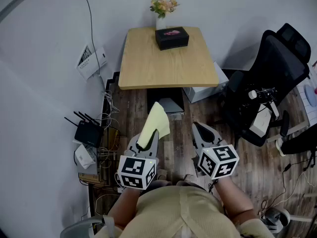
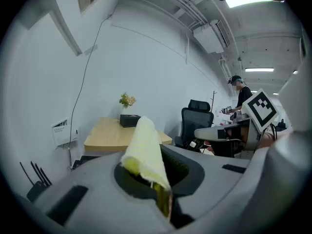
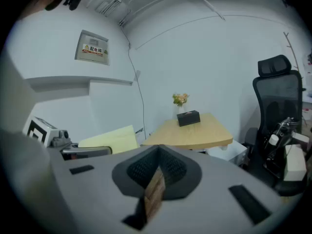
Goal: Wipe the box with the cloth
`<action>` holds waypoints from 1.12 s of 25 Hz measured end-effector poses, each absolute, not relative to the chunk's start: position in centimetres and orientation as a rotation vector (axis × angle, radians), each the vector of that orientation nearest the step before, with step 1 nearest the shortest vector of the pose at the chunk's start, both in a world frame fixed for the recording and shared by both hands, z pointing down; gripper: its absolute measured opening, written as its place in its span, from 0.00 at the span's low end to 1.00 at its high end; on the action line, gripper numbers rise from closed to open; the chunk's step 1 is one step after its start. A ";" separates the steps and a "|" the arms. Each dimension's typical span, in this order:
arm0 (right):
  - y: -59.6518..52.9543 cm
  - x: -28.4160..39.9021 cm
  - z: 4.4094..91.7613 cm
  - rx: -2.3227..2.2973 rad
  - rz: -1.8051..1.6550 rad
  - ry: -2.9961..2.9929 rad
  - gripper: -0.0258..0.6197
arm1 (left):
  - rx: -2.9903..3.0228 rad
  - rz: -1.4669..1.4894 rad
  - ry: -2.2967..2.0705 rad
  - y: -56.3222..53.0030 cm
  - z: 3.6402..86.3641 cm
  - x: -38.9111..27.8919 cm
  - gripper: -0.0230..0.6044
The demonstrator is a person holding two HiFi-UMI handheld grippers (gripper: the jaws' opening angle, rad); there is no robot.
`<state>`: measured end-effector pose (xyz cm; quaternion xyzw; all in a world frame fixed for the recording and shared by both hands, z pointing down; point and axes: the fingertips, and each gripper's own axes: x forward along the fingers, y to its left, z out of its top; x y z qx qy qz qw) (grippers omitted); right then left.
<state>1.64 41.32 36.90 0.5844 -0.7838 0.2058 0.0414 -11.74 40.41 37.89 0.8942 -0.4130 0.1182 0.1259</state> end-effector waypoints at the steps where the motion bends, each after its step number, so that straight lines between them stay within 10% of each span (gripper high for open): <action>1: 41.2 1.5 37.0 1.791 0.628 -2.396 0.09 | 2.604 0.344 -1.201 40.3 37.9 -11.9 0.08; 28: 34.8 -4.3 39.7 1.702 0.730 -2.416 0.09 | 2.549 0.381 -1.215 35.7 40.5 -18.0 0.08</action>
